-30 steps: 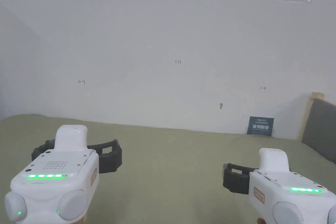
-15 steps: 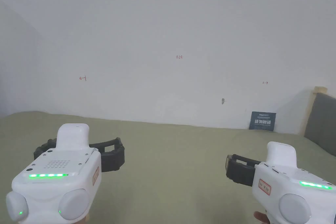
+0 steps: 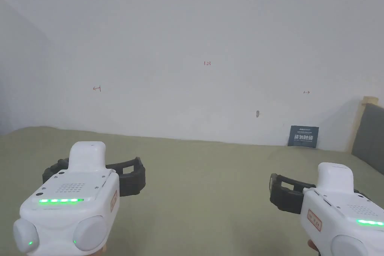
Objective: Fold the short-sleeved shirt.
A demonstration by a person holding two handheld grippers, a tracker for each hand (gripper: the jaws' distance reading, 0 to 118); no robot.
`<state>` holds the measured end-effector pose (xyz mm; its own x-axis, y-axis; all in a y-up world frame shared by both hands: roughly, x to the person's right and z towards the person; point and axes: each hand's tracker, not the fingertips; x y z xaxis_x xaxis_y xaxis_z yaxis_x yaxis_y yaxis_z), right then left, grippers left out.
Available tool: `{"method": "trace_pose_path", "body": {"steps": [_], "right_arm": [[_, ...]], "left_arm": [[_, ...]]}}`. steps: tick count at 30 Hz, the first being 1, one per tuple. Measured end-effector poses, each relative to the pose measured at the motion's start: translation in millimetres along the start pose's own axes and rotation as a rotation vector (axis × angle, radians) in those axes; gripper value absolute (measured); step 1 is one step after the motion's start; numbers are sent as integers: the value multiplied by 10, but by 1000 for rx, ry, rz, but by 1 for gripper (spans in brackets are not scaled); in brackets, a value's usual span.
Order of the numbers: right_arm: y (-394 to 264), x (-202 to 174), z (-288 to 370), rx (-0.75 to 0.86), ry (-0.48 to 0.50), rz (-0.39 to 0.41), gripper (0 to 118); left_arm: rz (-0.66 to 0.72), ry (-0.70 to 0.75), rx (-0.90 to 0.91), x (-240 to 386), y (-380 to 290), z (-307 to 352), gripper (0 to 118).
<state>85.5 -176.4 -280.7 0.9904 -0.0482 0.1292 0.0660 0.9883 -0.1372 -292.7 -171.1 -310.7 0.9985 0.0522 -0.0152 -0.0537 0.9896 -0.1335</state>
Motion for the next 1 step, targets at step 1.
{"method": "trace_pose_path", "body": {"steps": [1], "right_arm": [[6, -3, -2, 0, -1, 0, 118]], "left_arm": [[-1, -1, 1, 1, 2, -2, 118]]}}
